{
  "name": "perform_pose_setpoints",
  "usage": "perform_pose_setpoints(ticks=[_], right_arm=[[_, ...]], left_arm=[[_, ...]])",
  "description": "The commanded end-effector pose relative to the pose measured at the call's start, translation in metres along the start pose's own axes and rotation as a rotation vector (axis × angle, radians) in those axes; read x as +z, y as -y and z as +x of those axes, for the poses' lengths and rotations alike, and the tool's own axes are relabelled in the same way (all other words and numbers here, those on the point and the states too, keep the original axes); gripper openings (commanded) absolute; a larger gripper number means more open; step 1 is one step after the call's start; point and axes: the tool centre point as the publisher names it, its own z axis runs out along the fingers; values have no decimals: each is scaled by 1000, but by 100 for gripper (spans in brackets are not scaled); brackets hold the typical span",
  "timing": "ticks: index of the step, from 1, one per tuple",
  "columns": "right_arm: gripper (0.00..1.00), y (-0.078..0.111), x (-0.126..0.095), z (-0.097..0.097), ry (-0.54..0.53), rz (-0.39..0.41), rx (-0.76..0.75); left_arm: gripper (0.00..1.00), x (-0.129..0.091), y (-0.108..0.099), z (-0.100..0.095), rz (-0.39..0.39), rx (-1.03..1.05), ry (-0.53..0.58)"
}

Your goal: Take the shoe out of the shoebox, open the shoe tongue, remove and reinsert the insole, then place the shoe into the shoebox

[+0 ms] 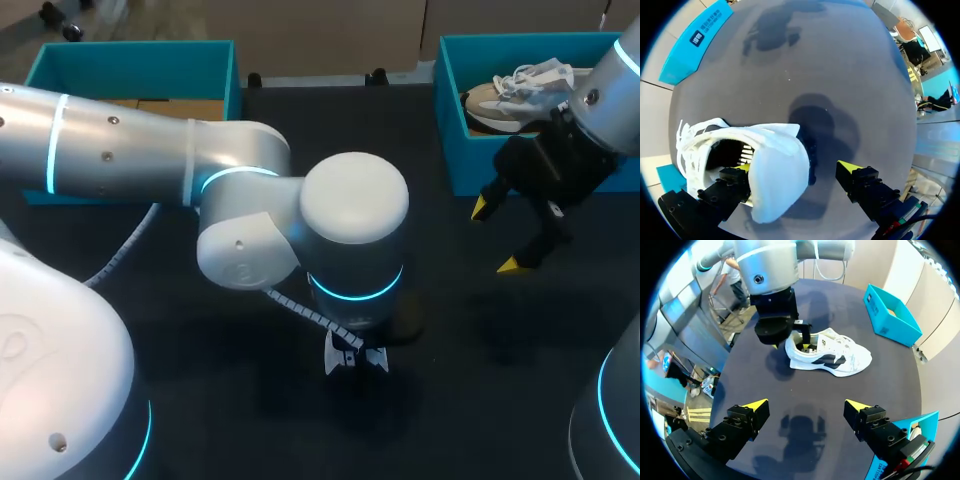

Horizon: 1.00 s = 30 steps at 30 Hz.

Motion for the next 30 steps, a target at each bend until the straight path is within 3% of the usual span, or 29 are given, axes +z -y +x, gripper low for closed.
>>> perform_pose_setpoints(ticks=[1,4,5,6,9,14,15,24,30], right_arm=[[100,0,1,0,0,3,0],[100,0,1,0,0,3,0],[100,0,1,0,0,3,0],[100,0,1,0,0,3,0],[100,0,1,0,0,3,0],[100,0,1,0,0,3,0],[100,0,1,0,0,3,0],[100,0,1,0,0,3,0],[100,0,1,0,0,3,0]], left_arm=[[89,7,5,0,-16,4,-6],[68,9,5,0,-23,10,-9],[54,9,5,1,-21,11,-9],[47,9,4,2,-21,11,-9],[39,10,3,3,-23,17,-32],[3,15,0,7,-24,24,-78],[0,15,0,7,-21,25,-89],[0,14,-3,13,-19,51,-176],[0,-8,-7,11,-33,78,-217]])
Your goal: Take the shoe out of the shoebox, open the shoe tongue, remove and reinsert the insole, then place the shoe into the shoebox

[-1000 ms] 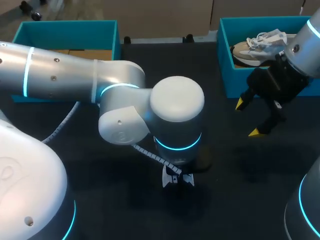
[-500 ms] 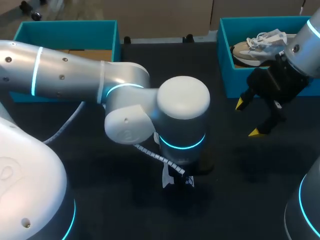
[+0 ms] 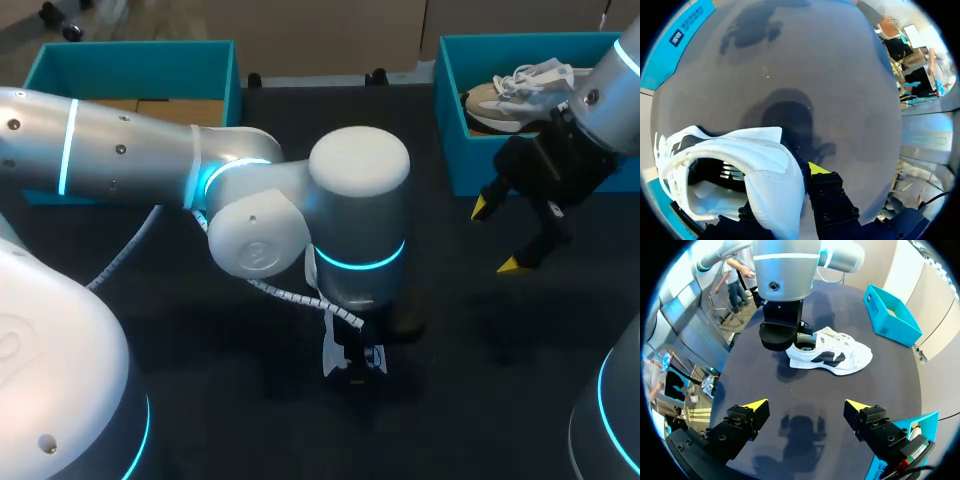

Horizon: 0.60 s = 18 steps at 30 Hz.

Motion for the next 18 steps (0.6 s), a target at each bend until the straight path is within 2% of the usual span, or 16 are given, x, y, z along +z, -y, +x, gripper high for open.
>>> perform_pose_setpoints(ticks=[1,5,18], right_arm=[[100,0,1,0,0,3,0],[100,0,1,0,0,3,0],[100,0,1,0,0,3,0]], left_arm=[[0,-19,-5,-1,0,5,-9],[0,-39,-10,-1,3,6,-10],[0,-129,-26,-9,-15,89,-24]])
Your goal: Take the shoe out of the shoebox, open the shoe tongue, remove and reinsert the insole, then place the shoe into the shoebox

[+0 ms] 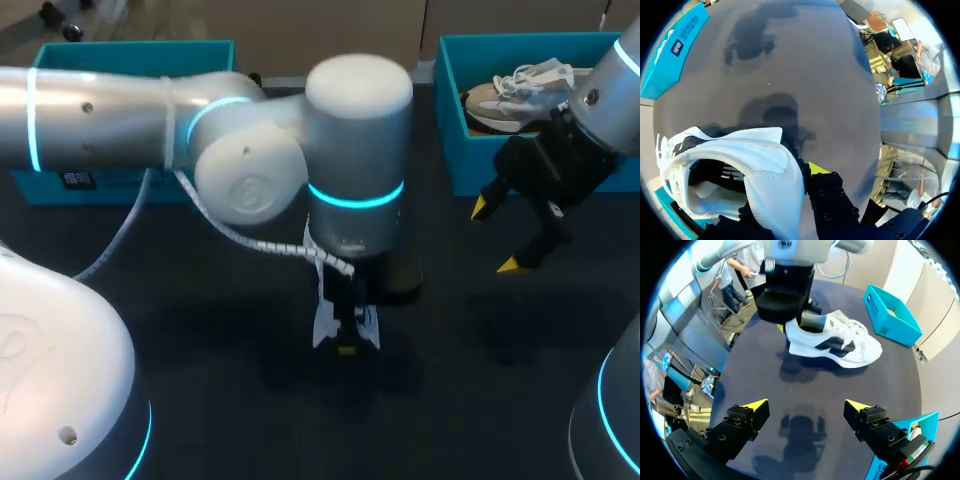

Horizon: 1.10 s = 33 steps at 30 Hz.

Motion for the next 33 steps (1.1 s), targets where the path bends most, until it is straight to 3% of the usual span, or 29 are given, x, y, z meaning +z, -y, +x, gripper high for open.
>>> perform_pose_setpoints(ticks=[1,7,18,33], right_arm=[[100,0,1,0,0,3,0],[100,0,1,0,0,3,0],[100,0,1,0,0,3,0],[100,0,1,0,0,3,0]], left_arm=[[0,-56,-16,0,15,19,10],[0,-99,-28,-6,2,50,36],[0,-147,-40,-10,-29,90,65],[0,-149,-40,-10,-28,90,67]])
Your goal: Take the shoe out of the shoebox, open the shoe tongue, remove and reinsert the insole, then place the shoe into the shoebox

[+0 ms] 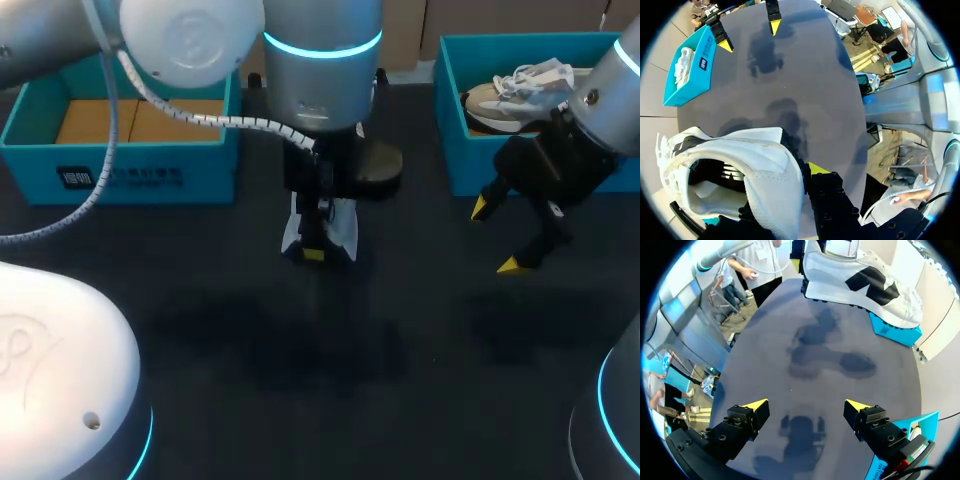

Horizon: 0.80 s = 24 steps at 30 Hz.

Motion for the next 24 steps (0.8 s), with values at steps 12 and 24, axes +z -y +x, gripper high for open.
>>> perform_pose_setpoints(ticks=[12,24], right_arm=[[100,0,1,0,0,3,0],[100,0,1,0,0,3,0]], left_arm=[[0,0,-44,-18,-31,30,-25],[0,-7,-97,-38,9,40,-47]])
